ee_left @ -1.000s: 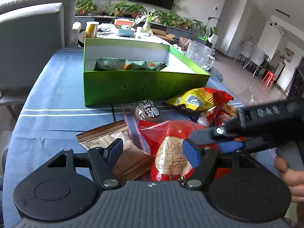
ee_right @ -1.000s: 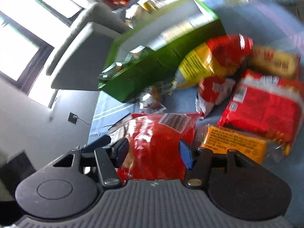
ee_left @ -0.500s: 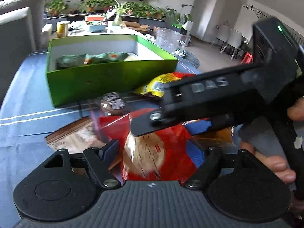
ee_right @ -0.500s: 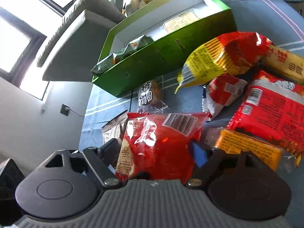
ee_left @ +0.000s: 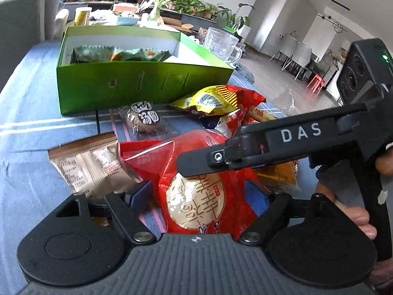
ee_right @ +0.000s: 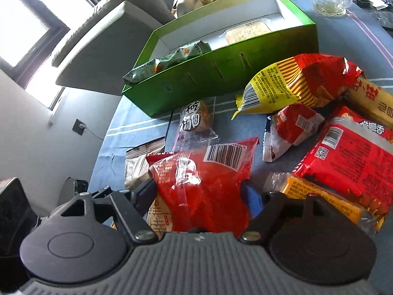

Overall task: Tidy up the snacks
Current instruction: 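Grasp the red bag with round logo using the right gripper, then lift the red bag and carry it over the green box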

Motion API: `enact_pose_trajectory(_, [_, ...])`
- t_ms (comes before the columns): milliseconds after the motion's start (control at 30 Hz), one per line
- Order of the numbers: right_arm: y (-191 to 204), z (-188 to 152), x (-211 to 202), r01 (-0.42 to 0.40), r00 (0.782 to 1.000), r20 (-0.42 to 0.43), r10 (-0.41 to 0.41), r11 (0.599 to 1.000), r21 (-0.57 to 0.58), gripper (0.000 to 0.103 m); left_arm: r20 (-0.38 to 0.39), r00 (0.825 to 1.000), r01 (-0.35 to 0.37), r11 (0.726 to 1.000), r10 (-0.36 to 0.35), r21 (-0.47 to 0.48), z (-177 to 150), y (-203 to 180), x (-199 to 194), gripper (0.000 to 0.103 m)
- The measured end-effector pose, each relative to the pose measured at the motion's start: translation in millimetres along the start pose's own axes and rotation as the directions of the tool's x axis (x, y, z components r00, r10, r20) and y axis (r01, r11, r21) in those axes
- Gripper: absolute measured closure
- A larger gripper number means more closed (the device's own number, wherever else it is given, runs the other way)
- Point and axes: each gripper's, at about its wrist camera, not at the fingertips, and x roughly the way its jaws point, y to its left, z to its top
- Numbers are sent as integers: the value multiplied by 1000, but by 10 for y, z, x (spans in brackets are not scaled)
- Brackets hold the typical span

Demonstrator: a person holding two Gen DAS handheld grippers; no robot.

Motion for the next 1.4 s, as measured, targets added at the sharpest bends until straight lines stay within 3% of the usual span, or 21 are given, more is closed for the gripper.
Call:
enact_pose_trajectory(167, [62, -54, 26, 7, 1000, 15, -7, 999, -41, 10, 2, 1000, 26, 999, -26, -23, -27, 12, 9, 26])
enact_pose_trajectory(467, [88, -184, -50, 43, 998, 38, -41, 998, -47, 8, -6, 1000, 1, 1000, -1, 20, -59, -72, 6, 23])
enact_pose_trajectory(600, [97, -186, 0, 60, 998, 42, -56, 995, -79, 7, -12, 1000, 7, 1000, -7, -24, -75, -23, 55, 23])
enact_pose_trajectory(767, [138, -185, -4, 24, 999, 38, -21, 997, -75, 20, 57, 998, -15, 999, 12, 45, -44, -165, -38, 27])
enact_pose_trajectory(967, [146, -173, -203, -44, 996, 70, 48, 998, -50, 24, 143, 990, -19, 996, 6, 91, 77, -253, -214, 28])
enact_pose_trajectory(1133, [167, -158, -210, -39, 996, 82, 44, 998, -56, 26, 121, 993, -12, 996, 1, 84, 63, -228, -166, 28])
enact_pose_trajectory(1333, [41, -147, -158, -9, 998, 55, 9, 1000, -2, 26, 65, 994, -93, 993, 87, 80, 12, -178, -96, 27])
enact_pose_trajectory(1400, [-21, -132, -150, -18, 999, 45, 16, 999, 34, 21, 54, 993, -104, 993, 101, 60, -1, -123, -76, 25])
